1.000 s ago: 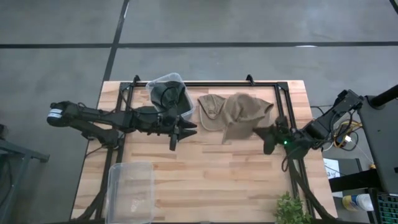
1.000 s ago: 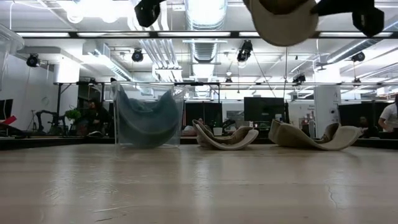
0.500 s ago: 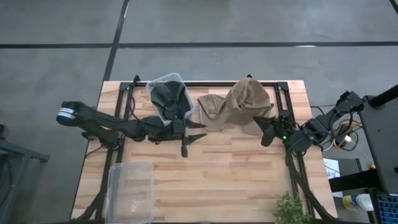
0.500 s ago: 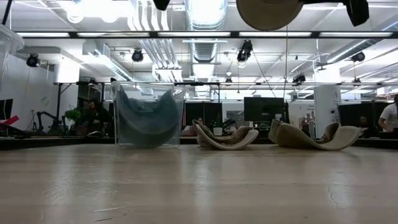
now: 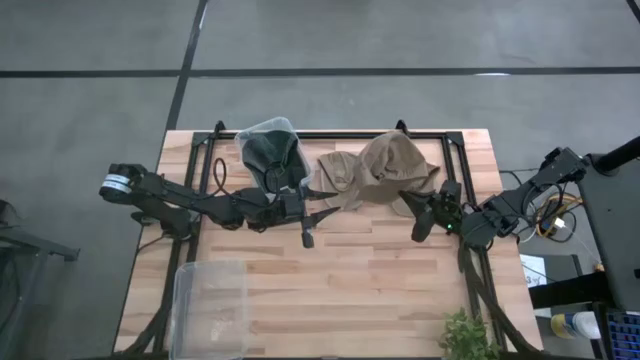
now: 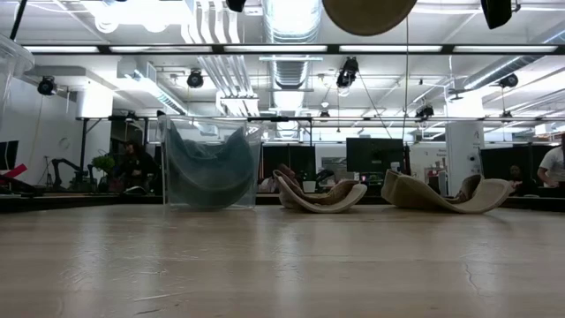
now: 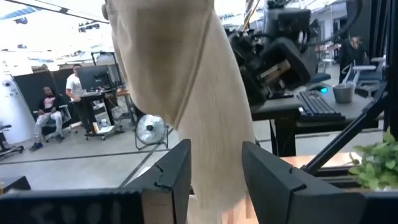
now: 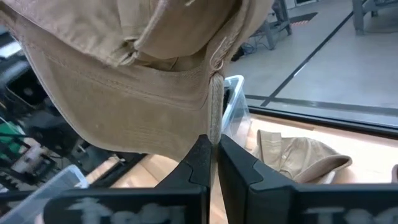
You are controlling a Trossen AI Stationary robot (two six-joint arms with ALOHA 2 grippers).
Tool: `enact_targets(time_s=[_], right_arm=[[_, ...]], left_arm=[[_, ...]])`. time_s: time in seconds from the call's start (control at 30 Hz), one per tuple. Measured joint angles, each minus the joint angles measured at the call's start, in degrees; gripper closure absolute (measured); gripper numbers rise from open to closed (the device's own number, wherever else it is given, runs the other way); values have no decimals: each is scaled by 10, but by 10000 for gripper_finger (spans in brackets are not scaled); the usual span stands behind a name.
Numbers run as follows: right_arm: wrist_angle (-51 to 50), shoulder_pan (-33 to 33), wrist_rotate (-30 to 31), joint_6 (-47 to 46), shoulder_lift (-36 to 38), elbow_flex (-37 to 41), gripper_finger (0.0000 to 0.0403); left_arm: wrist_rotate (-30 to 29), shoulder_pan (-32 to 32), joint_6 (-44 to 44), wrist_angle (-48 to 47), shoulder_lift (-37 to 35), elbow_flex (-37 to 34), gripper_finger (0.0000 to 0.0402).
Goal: Pick & Place hat
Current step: Put the bottom right brown cap into the bottom transparent bin
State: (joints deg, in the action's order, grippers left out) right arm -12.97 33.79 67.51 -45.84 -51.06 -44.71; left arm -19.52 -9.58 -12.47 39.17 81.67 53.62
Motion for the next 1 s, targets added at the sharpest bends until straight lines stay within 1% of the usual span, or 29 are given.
enact_targets(time_s=[0.33, 0.57, 0.7, 0.8, 0.93, 1.0], right_arm=[[6, -38, -1, 9, -29, 0, 392], [77, -51, -18, 74, -48, 0, 392], [99, -52, -23, 97, -59, 0, 392], [106, -53, -31, 98, -65, 0, 392], [108, -53, -44, 96, -75, 0, 392], [111, -53, -44, 95, -80, 0, 392]], left_arm=[[8, -2, 10, 3, -3, 0, 266], [-1, -1, 9, 12, -3, 0, 266], [-1, 0, 9, 13, -3, 0, 266], [-21, 0, 9, 14, -3, 0, 266], [-75, 0, 9, 14, -3, 0, 266], [-91, 0, 9, 15, -3, 0, 268]])
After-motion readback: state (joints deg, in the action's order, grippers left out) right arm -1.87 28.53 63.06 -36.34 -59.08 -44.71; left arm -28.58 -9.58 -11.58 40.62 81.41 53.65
